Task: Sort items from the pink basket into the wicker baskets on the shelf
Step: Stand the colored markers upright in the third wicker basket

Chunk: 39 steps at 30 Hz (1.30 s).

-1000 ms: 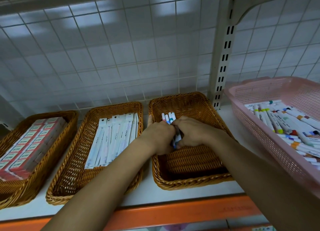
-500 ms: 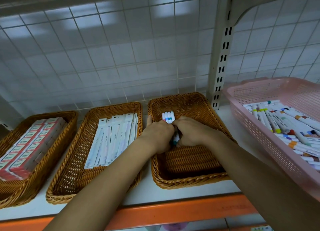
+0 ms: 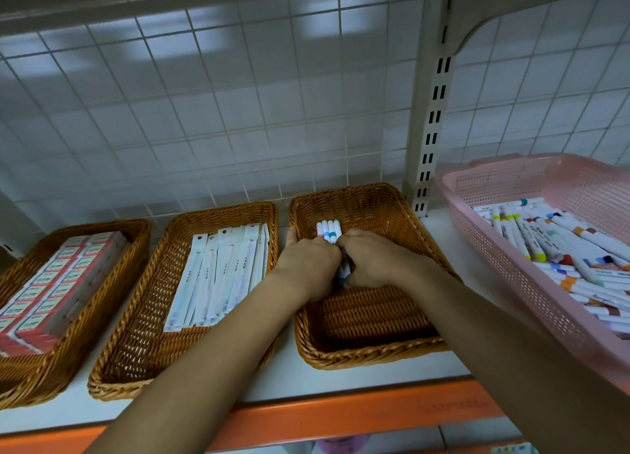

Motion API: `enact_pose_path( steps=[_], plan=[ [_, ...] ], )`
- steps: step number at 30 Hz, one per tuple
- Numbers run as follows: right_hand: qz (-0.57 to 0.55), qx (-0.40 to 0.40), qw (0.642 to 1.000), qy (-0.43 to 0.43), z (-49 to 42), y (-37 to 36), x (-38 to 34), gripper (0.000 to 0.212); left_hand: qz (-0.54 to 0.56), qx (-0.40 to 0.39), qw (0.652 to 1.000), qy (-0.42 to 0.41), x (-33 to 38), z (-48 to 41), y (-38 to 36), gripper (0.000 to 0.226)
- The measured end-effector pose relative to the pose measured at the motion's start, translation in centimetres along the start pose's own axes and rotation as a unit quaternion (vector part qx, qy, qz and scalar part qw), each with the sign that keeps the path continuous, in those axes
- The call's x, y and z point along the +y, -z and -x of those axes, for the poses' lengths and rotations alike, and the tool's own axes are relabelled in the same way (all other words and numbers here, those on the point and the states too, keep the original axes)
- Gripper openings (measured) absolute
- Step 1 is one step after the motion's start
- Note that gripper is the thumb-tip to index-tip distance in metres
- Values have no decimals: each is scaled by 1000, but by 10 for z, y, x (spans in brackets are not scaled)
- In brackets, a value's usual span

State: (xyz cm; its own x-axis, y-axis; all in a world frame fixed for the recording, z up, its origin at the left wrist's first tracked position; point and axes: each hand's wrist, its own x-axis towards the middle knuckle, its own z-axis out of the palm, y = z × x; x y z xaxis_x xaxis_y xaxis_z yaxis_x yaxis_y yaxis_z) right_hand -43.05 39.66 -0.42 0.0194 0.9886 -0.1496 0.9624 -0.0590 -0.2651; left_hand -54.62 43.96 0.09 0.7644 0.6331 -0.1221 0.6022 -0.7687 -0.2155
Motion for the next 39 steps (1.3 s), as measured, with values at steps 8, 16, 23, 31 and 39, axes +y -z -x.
enact_pose_path(
  steps=[8,16,23,31,39],
  plan=[
    [19,-18,1000,-7,2,11,0,70,26,5,1000,7,-3,0,9,38],
    [43,27,998,-34,26,79,17,35,35,179,983,-19,15,-26,56,27],
    [118,49,987,-93,82,106,67,28,113,185,968,-126,74,-58,86,31],
    [76,57,985,-144,110,102,113,40,117,184,964,-154,128,-75,95,32],
    [83,-53,972,-214,119,89,146,48,120,152,961,-198,149,-92,87,35]
  ],
)
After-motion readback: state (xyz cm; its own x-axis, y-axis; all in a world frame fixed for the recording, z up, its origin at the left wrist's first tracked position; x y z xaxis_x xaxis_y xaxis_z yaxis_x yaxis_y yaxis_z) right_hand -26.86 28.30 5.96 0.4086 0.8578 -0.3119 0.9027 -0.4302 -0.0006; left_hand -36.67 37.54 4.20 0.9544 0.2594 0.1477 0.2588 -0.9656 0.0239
